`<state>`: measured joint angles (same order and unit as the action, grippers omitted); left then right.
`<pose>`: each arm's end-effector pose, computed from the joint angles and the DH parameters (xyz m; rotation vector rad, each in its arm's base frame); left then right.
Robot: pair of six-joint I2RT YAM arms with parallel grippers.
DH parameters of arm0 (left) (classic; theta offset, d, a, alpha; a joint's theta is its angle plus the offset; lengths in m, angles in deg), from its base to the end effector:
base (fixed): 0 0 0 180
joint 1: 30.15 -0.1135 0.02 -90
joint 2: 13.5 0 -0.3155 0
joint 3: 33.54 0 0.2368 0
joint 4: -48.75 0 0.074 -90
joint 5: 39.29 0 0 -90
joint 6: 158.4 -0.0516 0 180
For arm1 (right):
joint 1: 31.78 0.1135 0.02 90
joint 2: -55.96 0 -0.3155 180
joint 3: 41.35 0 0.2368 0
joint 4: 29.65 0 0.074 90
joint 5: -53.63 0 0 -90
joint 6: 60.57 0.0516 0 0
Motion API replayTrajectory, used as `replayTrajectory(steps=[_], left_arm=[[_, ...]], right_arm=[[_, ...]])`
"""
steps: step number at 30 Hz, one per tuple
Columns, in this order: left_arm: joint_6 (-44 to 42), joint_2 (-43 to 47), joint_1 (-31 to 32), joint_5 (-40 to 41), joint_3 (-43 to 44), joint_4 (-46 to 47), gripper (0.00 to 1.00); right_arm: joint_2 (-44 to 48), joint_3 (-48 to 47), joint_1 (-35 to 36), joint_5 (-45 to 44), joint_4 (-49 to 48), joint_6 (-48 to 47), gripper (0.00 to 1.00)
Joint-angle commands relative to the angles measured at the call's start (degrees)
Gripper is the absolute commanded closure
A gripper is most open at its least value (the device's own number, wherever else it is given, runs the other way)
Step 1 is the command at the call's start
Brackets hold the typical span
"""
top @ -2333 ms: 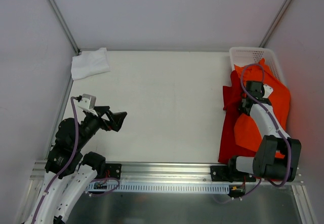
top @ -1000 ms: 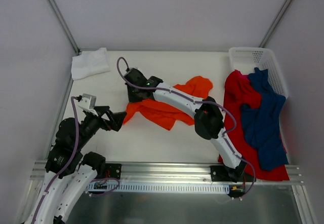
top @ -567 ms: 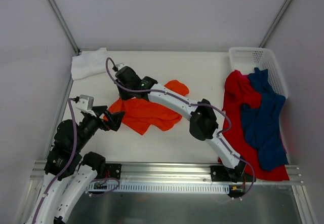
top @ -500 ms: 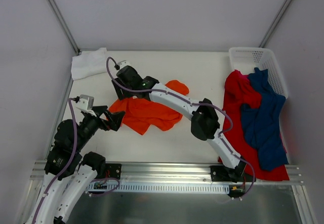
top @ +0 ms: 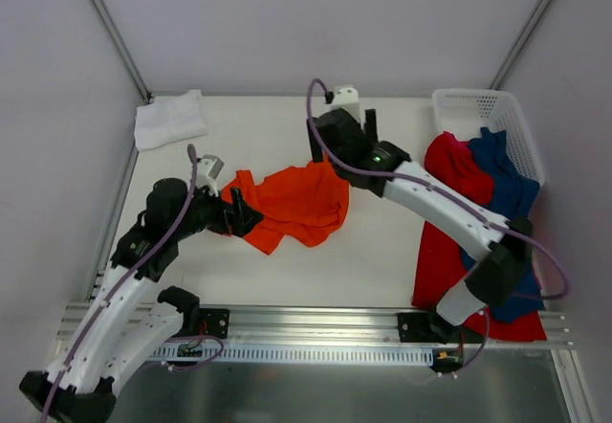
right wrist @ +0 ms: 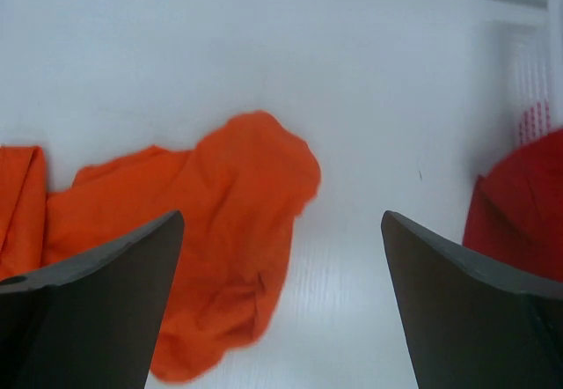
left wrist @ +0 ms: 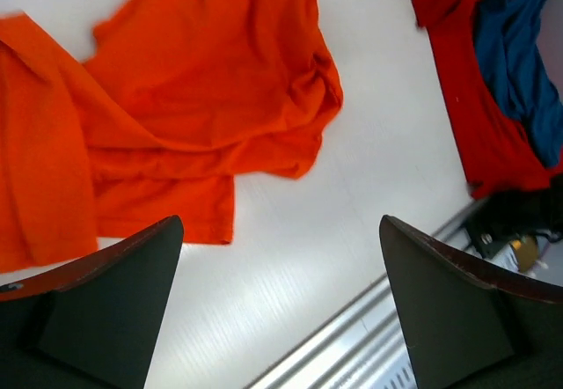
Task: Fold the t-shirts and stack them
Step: Move the tshirt to the center of the board
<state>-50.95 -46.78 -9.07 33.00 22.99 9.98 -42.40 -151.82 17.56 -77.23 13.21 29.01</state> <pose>0.0806 -0.0479 0.3471 0.2825 1.8747 -0.7491 0.2827 0.2773 0.4175 -0.4412 1.9233 -0.2000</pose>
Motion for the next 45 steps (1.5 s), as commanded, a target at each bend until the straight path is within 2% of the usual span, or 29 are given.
replayTrajectory(steps=[1,4,6,7,8,11,15,24,30,40,43,45], left_arm=[[4.2,-8.3,3.8,-5.9,3.1,-3.7,0.05],[6.6,-14.1,10.3,5.1,1.8,-5.2,0.05],[7.7,-19.1,14.0,6.7,2.7,-7.8,0.07],[10.3,-20.2,15.9,12.2,2.7,-7.8,0.07],[11.5,-21.4,20.8,15.6,2.6,-7.8,0.07],[14.4,-30.3,28.7,27.2,3.6,-7.7,0.06],[17.7,-39.3,33.2,35.7,5.4,-7.3,0.07],[19.5,-46.5,34.1,46.4,4.7,-3.3,0.12],[18.7,-50.2,34.1,49.6,6.1,-2.5,0.15],[18.5,-53.6,34.1,48.6,3.5,1.3,0.18],[18.8,-54.3,34.1,48.0,2.2,2.6,0.23],[19.0,-54.3,34.0,47.5,1.2,3.3,0.33]], right_arm=[[14.3,15.0,1.8,-1.3,0.6,7.5,0.01],[24.3,26.8,2.1,-0.2,-0.2,13.1,0.01],[30.1,31.1,2.2,1.2,-0.4,15.9,0.01],[31.7,34.2,2.2,1.6,-0.3,16.9,0.01],[33.2,35.6,2.3,2.6,-0.3,17.6,0.00],[37.7,39.1,2.8,3.9,-0.2,19.9,0.01],[40.6,40.6,3.7,5.3,2.3,21.3,0.00],[51.7,48.1,6.0,4.6,6.4,25.6,0.01],[57.1,49.9,6.1,4.5,8.6,27.1,0.01],[54.9,49.0,6.3,4.0,9.5,27.1,0.01],[52.6,48.9,6.3,5.1,8.8,27.6,0.01],[51.7,49.0,6.4,5.6,8.3,28.0,0.01]])
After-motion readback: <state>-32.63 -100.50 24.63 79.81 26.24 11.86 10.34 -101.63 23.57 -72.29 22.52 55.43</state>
